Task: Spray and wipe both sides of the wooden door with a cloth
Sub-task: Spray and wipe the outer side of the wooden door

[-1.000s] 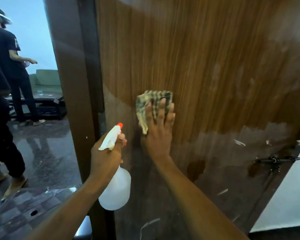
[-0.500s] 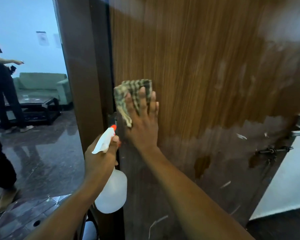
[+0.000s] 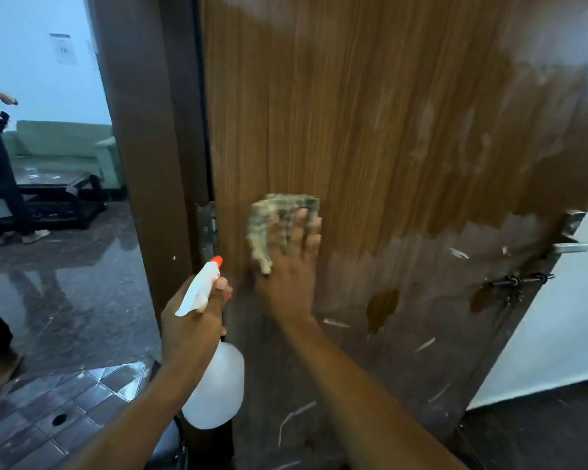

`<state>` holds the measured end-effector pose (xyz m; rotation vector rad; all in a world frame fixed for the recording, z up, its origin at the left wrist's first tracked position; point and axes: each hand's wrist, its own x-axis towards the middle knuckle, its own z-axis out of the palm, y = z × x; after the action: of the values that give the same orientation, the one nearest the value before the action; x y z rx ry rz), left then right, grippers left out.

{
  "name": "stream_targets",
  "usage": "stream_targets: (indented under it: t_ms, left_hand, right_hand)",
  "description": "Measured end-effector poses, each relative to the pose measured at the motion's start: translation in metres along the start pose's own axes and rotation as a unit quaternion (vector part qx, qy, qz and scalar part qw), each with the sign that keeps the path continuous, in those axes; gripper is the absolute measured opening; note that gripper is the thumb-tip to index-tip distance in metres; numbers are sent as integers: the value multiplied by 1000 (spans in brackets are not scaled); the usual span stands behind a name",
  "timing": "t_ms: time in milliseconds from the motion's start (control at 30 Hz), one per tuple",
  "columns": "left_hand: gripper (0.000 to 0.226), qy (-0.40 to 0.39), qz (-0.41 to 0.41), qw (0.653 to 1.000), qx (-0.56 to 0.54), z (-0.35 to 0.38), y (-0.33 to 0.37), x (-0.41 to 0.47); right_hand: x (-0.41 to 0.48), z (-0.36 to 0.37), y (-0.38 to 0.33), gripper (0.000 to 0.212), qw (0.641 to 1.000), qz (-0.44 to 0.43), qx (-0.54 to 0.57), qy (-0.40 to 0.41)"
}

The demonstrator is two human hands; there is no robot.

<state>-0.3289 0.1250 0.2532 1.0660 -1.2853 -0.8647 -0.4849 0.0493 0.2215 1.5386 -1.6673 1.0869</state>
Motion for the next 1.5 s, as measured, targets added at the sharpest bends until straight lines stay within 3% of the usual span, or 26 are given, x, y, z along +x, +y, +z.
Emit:
stream_targets:
  t_ms: [100,167,233,300,367,433,500,633,700,800,900,967,1033,1100,1200,1267,1333,1433,1500]
  left_hand:
    - [25,0,-13,1000,13,3,1,-6]
    - [51,-4,-42,999,30,5,2,-8]
    - [54,-11,-61,998,14,10,3,-11]
    - [44,-12,-80,997,3,19,5,-14]
    - [17,-22,-79,997,-5,27,6,-19]
    - [11,-39,-66,997,2,39,8,-24]
    - [23,-36,-63,997,4,50,10,-26]
    - [30,-1,-49,999,7,85,17,-30]
    - [32,-9,-50,999,2,105,20,-34]
    - [20,-19,-64,998,-5,131,25,-40]
    - [13,-16,-57,998,-19,156,26,-41]
    - [7,-20,-53,998,-16,168,24,-44]
    - [4,-17,-44,999,-12,178,26,-48]
    - [16,-20,-29,999,-3,189,30,-52]
    - [28,-20,-23,1000,3,208,39,-56]
    - [25,-22,-21,1000,-2,222,41,-58]
    - [24,-21,-36,999,-13,236,43,-62]
    - [23,-32,-45,998,-14,256,47,-71]
    - [14,-36,-54,998,-23,269,50,-75]
  right_hand:
    - [-27,12,0,64,980,-188,-17,-54]
    - [-56,16,27,63,974,-216,-29,-67]
    - [-80,15,57,68,989,-132,-32,-65]
    - [-82,5,83,80,997,29,-33,-57]
    - [-58,-8,95,79,982,186,-18,-26]
    - [-24,-21,99,75,966,257,22,3]
    - [-3,-28,97,73,975,220,42,10]
    - [-24,-22,112,72,997,-65,-8,-43]
    - [-53,-15,138,78,993,-89,-23,-71]
    - [-80,-14,172,85,998,43,-12,-53]
    - [-49,-28,192,75,976,216,15,3]
    - [-16,-39,199,73,964,258,54,28]
    - [-1,-46,205,71,982,180,48,29]
    - [-10,-48,220,72,999,31,12,-4]
    - [-49,-44,261,78,992,-106,-12,-63]
    - [-72,-43,290,80,996,-60,-29,-67]
    - [-71,-48,309,79,995,86,-14,-48]
    - [-25,-69,322,75,958,283,49,-3]
    - [7,-81,324,73,947,313,75,-2]
